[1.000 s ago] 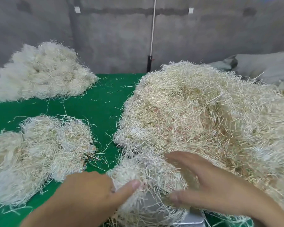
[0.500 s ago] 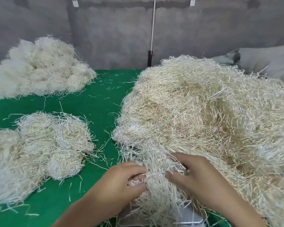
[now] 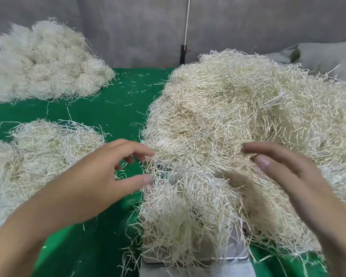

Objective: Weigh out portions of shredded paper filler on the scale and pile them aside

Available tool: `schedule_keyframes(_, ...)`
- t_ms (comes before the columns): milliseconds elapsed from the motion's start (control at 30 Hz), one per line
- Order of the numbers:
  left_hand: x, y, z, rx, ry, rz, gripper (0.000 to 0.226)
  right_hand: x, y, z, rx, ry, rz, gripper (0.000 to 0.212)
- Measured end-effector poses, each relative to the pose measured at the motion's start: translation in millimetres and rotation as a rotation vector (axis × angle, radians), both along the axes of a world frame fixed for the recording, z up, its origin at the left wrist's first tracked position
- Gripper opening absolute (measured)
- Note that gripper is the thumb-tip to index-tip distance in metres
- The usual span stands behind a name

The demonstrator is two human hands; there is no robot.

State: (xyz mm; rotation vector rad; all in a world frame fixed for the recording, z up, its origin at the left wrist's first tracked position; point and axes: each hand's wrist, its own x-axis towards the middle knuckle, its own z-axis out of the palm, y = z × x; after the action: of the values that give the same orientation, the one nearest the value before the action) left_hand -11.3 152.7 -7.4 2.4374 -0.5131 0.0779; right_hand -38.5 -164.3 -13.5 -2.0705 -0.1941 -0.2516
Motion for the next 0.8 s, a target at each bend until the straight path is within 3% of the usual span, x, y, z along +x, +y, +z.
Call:
schedule_keyframes(133, 23.5, -15.6, 2.8, -0.049, 0.017, -0.039, 0.036, 4.2, 11.2, -4.6, 0.074, 0.032, -0.012, 0.028)
schedule_keyframes(367, 32.8, -35.5, -21.5, -0.185, 0.017, -0.092, 0.024, 15.5, 32.9, -28.3, -0.181, 0.075, -0.051, 0.036)
schedule_keyframes(600, 35.0, -27.6, -24.0, -0.165, 0.036, -0.122, 0.035, 5.3, 46.6, -27.4, -0.322, -0.015, -0.188, 0.039)
schedule_keyframes(800, 30.1, -19.2, -18.6, -0.074, 0.039, -0.164, 0.042, -16.8, 46.5, -24.9, -0.303, -0.024, -0.209, 0.037)
